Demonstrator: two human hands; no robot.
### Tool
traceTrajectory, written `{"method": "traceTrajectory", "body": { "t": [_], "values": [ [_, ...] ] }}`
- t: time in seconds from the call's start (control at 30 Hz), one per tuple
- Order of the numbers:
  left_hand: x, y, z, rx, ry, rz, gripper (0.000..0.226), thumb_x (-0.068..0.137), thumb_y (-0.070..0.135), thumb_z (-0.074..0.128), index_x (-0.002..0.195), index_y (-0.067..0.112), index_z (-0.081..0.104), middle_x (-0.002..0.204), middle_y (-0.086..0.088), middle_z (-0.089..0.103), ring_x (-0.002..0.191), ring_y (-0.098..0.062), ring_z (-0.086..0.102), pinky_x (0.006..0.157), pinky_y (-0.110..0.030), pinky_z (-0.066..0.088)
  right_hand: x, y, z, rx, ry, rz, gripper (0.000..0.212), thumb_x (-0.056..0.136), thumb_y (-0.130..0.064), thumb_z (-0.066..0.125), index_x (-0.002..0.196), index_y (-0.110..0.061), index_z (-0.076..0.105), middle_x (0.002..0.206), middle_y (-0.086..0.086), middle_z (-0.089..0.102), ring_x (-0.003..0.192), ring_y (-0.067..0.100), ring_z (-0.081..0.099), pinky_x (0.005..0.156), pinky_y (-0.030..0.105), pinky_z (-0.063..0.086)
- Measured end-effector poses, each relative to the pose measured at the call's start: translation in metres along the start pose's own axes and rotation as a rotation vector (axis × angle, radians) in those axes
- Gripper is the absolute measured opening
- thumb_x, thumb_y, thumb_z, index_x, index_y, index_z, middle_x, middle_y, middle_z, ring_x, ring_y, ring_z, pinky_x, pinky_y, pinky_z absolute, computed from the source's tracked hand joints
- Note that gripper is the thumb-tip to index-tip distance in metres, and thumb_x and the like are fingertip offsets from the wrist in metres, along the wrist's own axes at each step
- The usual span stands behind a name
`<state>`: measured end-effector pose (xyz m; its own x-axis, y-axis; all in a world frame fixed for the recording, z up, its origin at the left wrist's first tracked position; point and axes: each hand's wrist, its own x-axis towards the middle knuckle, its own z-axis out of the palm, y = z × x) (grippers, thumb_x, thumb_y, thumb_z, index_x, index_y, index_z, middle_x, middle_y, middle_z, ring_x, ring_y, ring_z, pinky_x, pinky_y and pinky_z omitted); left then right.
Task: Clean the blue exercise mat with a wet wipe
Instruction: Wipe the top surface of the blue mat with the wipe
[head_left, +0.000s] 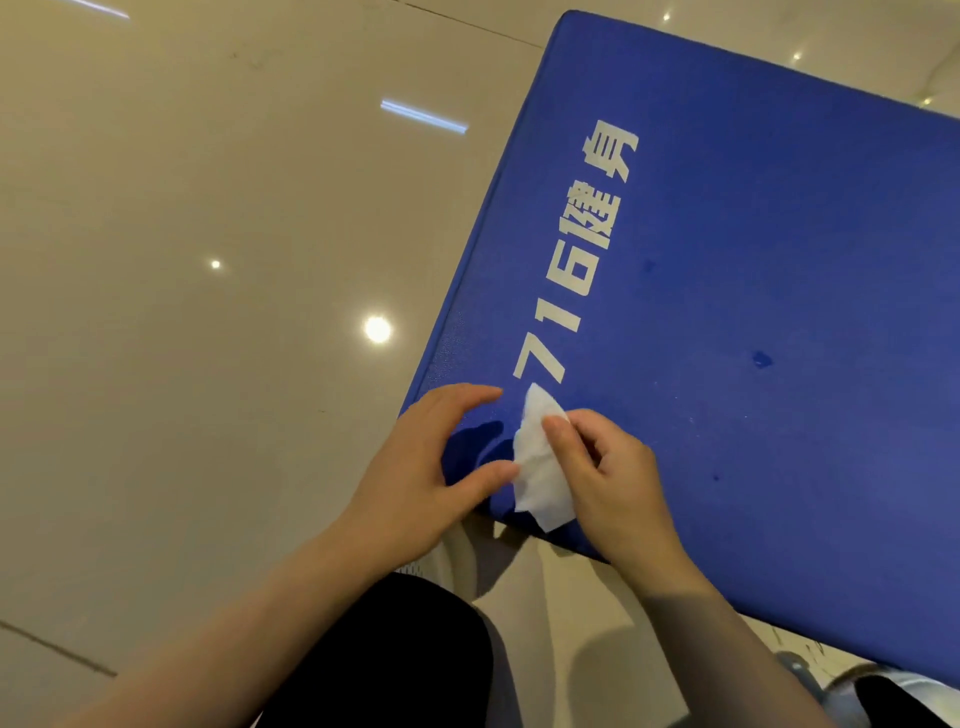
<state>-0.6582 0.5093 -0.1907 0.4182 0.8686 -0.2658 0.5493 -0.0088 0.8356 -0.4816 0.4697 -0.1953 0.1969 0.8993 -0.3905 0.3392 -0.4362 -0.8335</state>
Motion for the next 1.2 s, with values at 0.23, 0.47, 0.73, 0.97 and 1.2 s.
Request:
{"method": "traceTrajectory", "body": {
  "t": [0.23,0.47,0.73,0.97,1.2],
  "values": [
    [0.018,0.014,0.001,-0.544,-0.114,-0.346,0.035,0.08,0.013,0.074,0.109,0.027,0.061,0.087,0.0,0.067,0.086,-0.016,0.067,0.087,-0.027,0.056,0.004,-0.006,-0.012,0.184,-0.196,0.11,0.017,0.088,-0.037,0.064,0.081,-0.022,0.062,0.079,-0.006,0.065,0.073,0.004,0.064,0.057,0.014,0.051],
    [0.016,0.011,0.017,-0.407,0.082,-0.36,0.023,0.088,0.017,0.069,0.091,0.031,0.051,0.073,0.014,0.061,0.075,-0.019,0.061,0.074,-0.039,0.055,0.005,-0.007,-0.013,-0.03,-0.163,0.121,0.023,0.088,-0.047,0.061,0.079,-0.027,0.052,0.084,-0.006,0.06,0.082,0.01,0.062,0.058,0.015,0.044],
    [0.016,0.028,0.022,-0.501,-0.05,-0.478,0.021,0.081,0.028,0.071,0.091,0.011,0.064,0.098,-0.007,0.072,0.09,-0.022,0.07,0.083,-0.038,0.059,0.004,-0.009,-0.02,0.207,-0.163,0.105,0.015,0.087,-0.043,0.059,0.083,-0.03,0.064,0.084,-0.01,0.065,0.08,0.005,0.064,0.059,0.015,0.05],
    [0.018,0.012,0.019,-0.424,0.086,-0.467,0.018,0.087,0.022,0.07,0.075,0.019,0.057,0.067,0.006,0.059,0.07,-0.015,0.055,0.072,-0.036,0.051,0.016,0.005,-0.027,-0.025,-0.146,0.062,0.004,0.091,-0.029,0.064,0.088,-0.027,0.064,0.086,-0.008,0.061,0.083,0.012,0.058,0.065,0.022,0.046],
    [0.021,0.0,0.012,-0.236,0.249,-0.511,0.022,0.091,0.009,0.061,0.102,0.027,0.056,0.081,-0.001,0.067,0.073,-0.016,0.069,0.079,-0.042,0.058,0.003,0.034,0.027,-0.738,0.325,-0.385,0.034,0.084,-0.022,0.062,0.116,-0.015,0.059,0.117,0.01,0.061,0.103,0.03,0.062,0.078,0.041,0.055]
  ]
}}
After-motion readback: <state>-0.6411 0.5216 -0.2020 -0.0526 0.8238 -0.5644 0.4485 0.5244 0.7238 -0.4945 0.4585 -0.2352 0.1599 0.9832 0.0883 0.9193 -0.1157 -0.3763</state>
